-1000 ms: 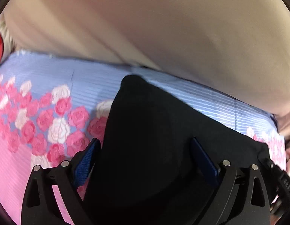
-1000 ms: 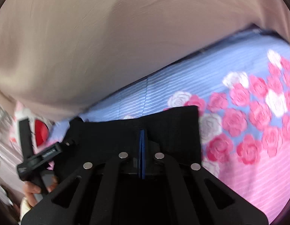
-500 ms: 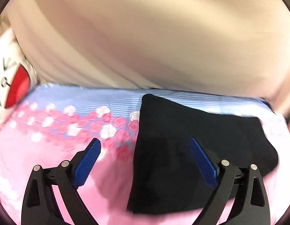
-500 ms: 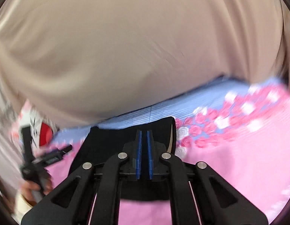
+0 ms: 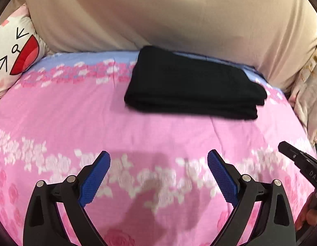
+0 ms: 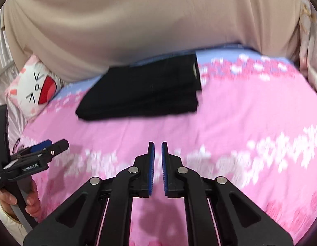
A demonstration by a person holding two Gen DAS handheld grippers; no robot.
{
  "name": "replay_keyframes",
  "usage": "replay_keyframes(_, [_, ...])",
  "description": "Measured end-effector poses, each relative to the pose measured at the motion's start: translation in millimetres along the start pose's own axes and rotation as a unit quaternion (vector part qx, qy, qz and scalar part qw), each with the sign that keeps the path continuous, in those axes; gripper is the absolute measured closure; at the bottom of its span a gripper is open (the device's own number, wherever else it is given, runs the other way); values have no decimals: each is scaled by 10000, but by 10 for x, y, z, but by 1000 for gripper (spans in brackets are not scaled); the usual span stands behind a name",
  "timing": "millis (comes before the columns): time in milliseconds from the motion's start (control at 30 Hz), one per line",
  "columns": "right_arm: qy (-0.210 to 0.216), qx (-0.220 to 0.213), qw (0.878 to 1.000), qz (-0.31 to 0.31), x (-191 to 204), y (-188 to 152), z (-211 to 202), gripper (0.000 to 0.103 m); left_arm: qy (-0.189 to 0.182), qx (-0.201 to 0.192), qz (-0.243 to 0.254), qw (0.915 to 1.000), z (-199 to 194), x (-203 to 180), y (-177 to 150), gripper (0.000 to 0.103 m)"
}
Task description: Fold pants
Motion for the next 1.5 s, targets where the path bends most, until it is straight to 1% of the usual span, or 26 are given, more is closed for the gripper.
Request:
replay_keyframes(133, [-49,161,9998,64,-19,-165,19,95,116,195,168,9996,107,-30,-162,9])
replay_keyframes(267, [-103,330,9993,110,-46,-277,99,94,172,437,77,9989,260,1,-270,9])
replay_keyframes(300, [-109,400,9991,127,-49,-294,126,89,177,540,47,9984,301,15,-277,9])
replay_keyframes(333, [-140,419,9989,150,-59,-302,135,75,208,562,79,9982,315,13,-274,8])
replay_keyframes(367, [-161,425,9988,156,-65,-301,140,63,175,585,115,9981,329,4,-277,6])
replay_keyframes(400, [-200,442,9987,158,-68,-305,150,39,217,622,147,9977,350,-3,-286,6])
replay_keyframes(433, [-256,480,9984,137,-58,-309,165,33,299,658,216,9972,370,-25,-292,5])
replay_keyframes(500, [-283,547,9981,82,-44,-314,194,32,444,731,326,9958,411,-58,-303,5])
replay_keyframes(567, [-295,575,9979,2,-14,-315,208,29,462,736,331,9957,421,-56,-304,5])
replay_keyframes(667, [-294,603,9977,-107,30,-317,221,21,470,737,334,9956,431,-53,-307,5])
replay_keyframes(733, [-281,617,9976,-163,61,-320,226,14,462,736,329,9957,429,-51,-305,5])
replay_keyframes(800, [-296,592,9977,-146,74,-316,212,12,460,736,325,9957,429,-52,-304,5])
replay_keyframes(867, [-283,464,9985,-7,54,-300,152,12,487,740,323,9955,404,-45,-309,5])
replay_keyframes(933, [-285,291,9991,142,46,-254,46,10,804,628,326,9942,327,-49,-302,5])
replay_keyframes(967, [-289,204,9992,202,48,-222,-16,8,1005,474,385,9931,243,-62,-283,5])
replay_keyframes(1000, [-289,56,9992,280,50,-167,-115,5,1074,344,430,9927,173,-94,-253,5])
replay_keyframes(1033, [-290,-71,9990,325,54,-118,-194,5,1089,208,452,9928,90,-113,-220,5])
replay_keyframes(1200, [-350,-674,9965,345,120,147,-519,5,869,-409,468,9943,-366,-237,11,5])
replay_keyframes(1300, [-431,-968,9941,239,205,246,-630,5,821,-612,487,9936,-490,-306,114,5])
replay_keyframes(1400, [-604,-1170,9913,88,291,268,-679,5,799,-666,456,9935,-525,-342,177,5])
replay_keyframes(1500, [-664,-1221,9903,12,334,254,-697,5,776,-661,465,9937,-505,-383,215,5])
Point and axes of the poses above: each gripper's, at about its wrist camera, not at the fingertips, and z roughly the way its jaws point, x to its left, y to its top, the point moved 1 cm from there along z, roughly the way its jaws point, and after that the axes turned 12 degrees about -y, right-handed, at the moved point
